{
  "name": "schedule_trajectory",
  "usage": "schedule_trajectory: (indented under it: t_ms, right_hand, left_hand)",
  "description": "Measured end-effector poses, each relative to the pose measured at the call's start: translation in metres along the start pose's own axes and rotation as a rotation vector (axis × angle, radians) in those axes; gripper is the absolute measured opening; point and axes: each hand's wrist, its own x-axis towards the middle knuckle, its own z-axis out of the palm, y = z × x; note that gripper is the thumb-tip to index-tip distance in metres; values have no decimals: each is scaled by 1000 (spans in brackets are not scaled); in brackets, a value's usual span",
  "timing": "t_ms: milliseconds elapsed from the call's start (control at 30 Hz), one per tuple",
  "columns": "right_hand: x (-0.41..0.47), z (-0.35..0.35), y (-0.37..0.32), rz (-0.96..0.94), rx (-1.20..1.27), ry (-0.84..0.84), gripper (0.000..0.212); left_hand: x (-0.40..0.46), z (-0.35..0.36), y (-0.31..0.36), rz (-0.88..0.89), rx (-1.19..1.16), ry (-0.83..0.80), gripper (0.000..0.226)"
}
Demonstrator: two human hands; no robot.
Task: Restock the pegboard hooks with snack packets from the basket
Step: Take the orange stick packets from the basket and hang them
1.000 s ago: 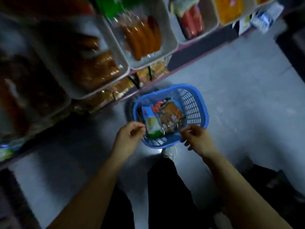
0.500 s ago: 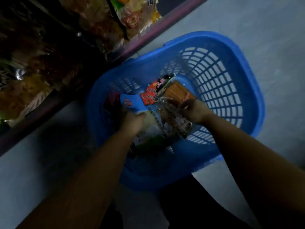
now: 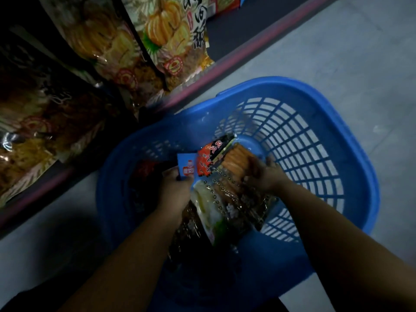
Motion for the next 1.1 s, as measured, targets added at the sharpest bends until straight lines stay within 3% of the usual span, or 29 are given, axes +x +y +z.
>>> schedule_trajectory:
  t_ms: [133,267,433,567,667,800,867,1000,1100]
  right_hand:
    - [8,5,-1,57,96,38,64]
    - [7,8,-14,85,-2,91,59]
    - [14,8,-17,55,218,70,87]
    - [15,10,-18,81,134,42,104]
    - [12,12,-20,71,123,6,84]
    - [7,18,-32,-98,639,138,27]
    - [4,21,-39,-153,712,104,29]
    - [0,29,-48,-194,448,-88,30]
    - [-9,15,-41,-135,651,-65,15]
  left_hand:
    - [-6,-25,20,127,-113,160,16]
    - [-23,-43,34,219,-122,246,5]
    - [-32,-47,31,218,-80,249,15]
    - [-25,-46,25,127,-96,250,22]
    - [-22,-46,22,83,-123,253,29]
    - [-22,-46,22,76,-159,248,32]
    - [-25,-47,22,89,-180,248,30]
    - [-32,-53,20,113,-208,258,30]
    - [-35,-59,17,163,-197,275,17]
